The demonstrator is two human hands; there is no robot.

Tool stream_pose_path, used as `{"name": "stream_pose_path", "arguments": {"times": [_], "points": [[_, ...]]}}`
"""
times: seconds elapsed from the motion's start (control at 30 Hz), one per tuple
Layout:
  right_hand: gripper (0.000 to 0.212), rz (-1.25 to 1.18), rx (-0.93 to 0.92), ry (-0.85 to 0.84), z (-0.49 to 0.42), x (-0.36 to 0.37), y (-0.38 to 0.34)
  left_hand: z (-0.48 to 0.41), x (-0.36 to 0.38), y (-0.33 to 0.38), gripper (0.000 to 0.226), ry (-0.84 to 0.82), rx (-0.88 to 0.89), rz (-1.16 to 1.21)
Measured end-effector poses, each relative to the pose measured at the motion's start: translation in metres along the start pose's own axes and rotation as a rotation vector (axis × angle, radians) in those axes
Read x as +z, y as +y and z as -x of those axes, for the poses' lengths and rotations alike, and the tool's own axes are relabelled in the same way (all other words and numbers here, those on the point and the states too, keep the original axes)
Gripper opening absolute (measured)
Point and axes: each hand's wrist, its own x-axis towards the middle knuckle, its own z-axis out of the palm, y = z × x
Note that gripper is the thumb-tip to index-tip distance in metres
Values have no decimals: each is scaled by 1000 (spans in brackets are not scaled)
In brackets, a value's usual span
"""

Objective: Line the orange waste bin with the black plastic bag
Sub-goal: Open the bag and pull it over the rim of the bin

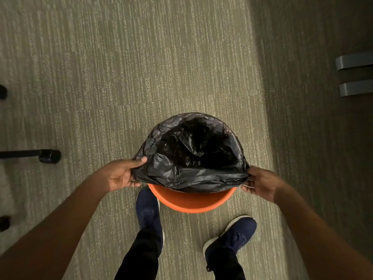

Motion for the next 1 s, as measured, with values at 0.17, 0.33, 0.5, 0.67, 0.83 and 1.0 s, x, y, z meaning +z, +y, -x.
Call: {"name": "stream_pose_path", "arguments": {"times": [0.17, 0.33, 0.5, 0.67, 0.83, 1.0], "points": [[19, 289, 18, -3, 7, 3, 13, 12, 10, -26, 42, 15, 29, 66], [20, 503, 91, -18, 7, 19, 28, 26, 29, -56, 35, 40, 5, 158], [15, 570, 154, -33, 6, 31, 49, 27, 46, -85, 16, 23, -53, 170], [15, 588, 213, -56, 8, 37, 73, 29, 53, -102, 15, 63, -75, 139], [21, 536, 110, -20, 12, 48, 99, 32, 66, -110, 16, 203, -12, 58], [29, 260, -217, 173, 14, 69, 122, 27, 81, -105, 17, 343, 150, 193]]}}
